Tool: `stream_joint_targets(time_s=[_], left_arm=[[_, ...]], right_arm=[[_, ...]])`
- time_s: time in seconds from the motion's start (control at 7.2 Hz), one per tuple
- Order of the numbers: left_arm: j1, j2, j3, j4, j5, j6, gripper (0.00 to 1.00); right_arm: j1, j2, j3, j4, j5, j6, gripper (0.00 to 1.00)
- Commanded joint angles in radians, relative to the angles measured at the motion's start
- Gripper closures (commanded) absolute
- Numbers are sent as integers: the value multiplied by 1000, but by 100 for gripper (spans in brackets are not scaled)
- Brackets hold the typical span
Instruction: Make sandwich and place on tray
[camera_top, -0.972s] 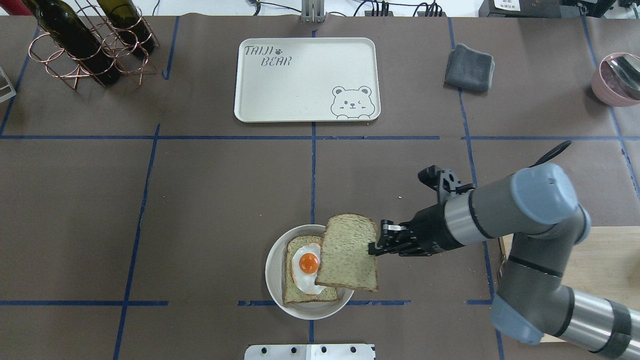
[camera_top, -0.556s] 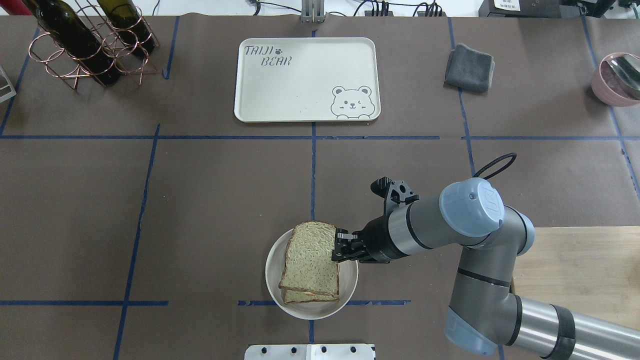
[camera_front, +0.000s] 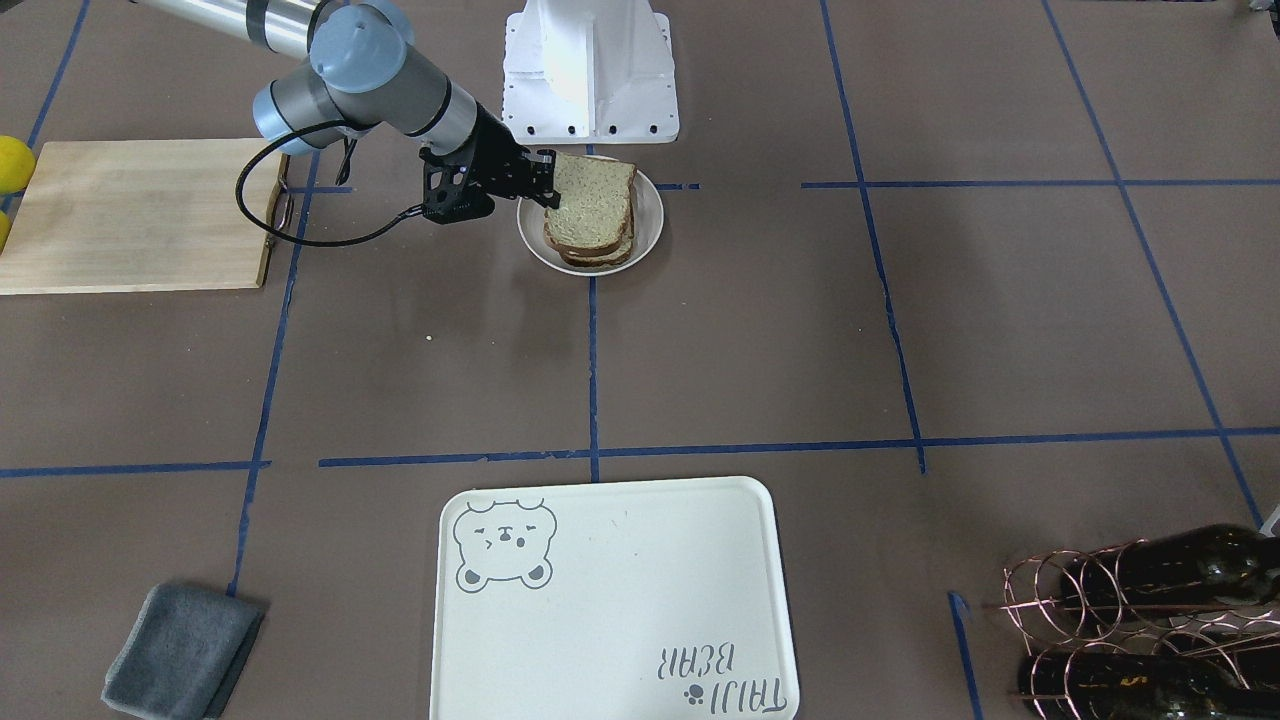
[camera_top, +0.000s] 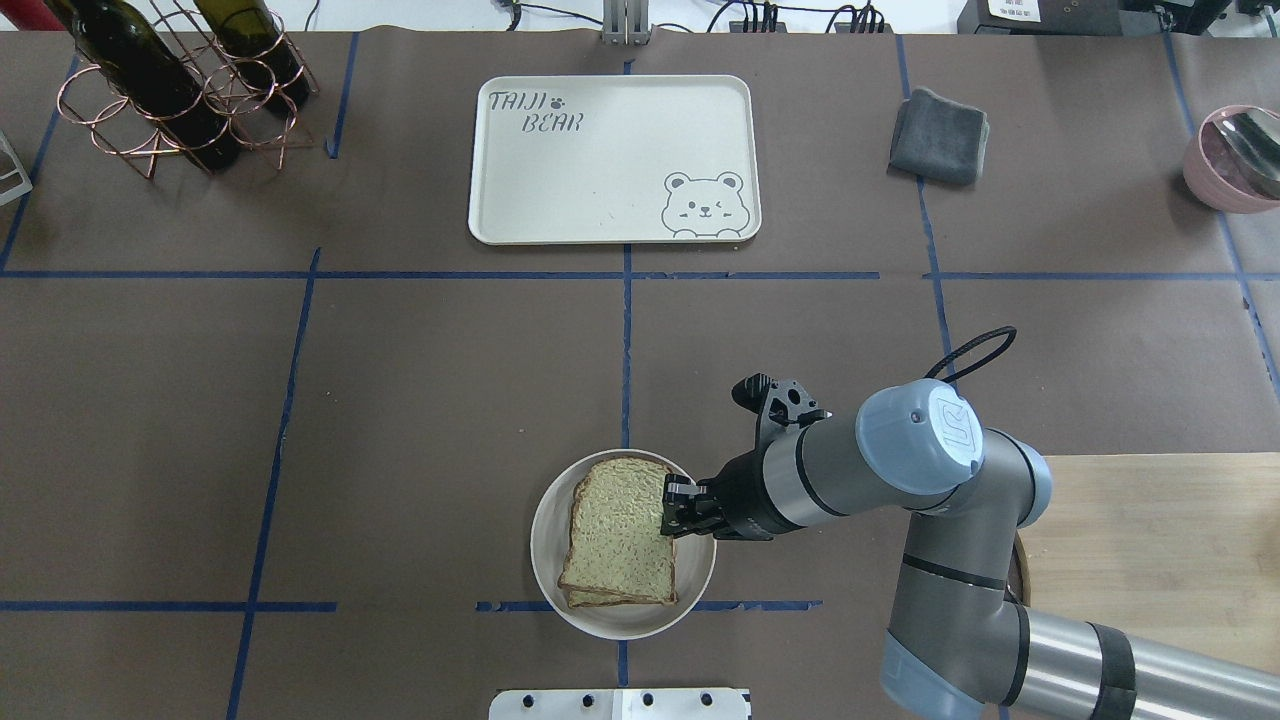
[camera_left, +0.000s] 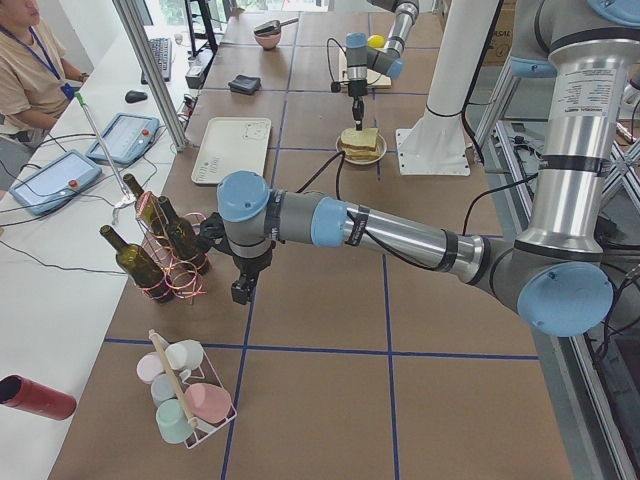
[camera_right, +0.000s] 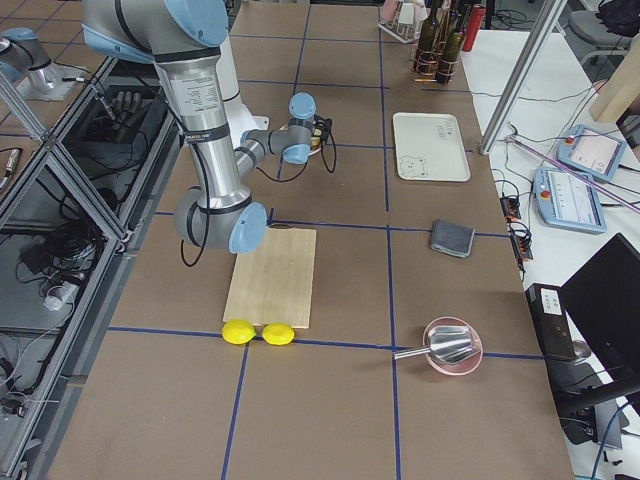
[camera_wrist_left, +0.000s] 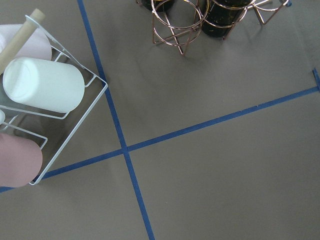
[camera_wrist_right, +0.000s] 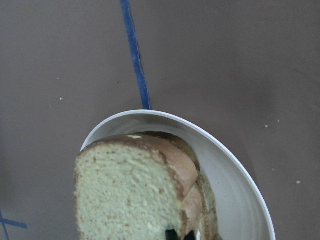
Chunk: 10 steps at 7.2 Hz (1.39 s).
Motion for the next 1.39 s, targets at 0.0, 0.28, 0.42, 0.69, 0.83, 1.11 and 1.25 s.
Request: stream_joint_targets(time_s=[0.0, 0.28, 0.42, 0.69, 0.83, 1.11, 1.25], left_arm=[[0, 0, 0, 0, 0, 0, 0], [17, 0, -1, 2, -3, 0, 0], [55, 0, -1, 0, -49, -2, 0], [145, -2, -47, -18, -94, -110, 0], [206, -2, -93, -46, -95, -243, 0], [450, -5, -229, -195, -94, -645, 0], [597, -6, -249, -392, -76, -936, 0]], right_arm=[[-1, -1, -2, -4, -9, 0, 1], [-2, 11, 30, -121, -58, -2, 0], [1, 5, 65, -158, -59, -2, 0], [-2, 0, 76, -179, -66, -2, 0], [-10, 0, 85, -189, -82, -2, 0], [22, -71, 177, -191, -78, -2, 0], [62, -163, 237, -185, -67, -5, 0]])
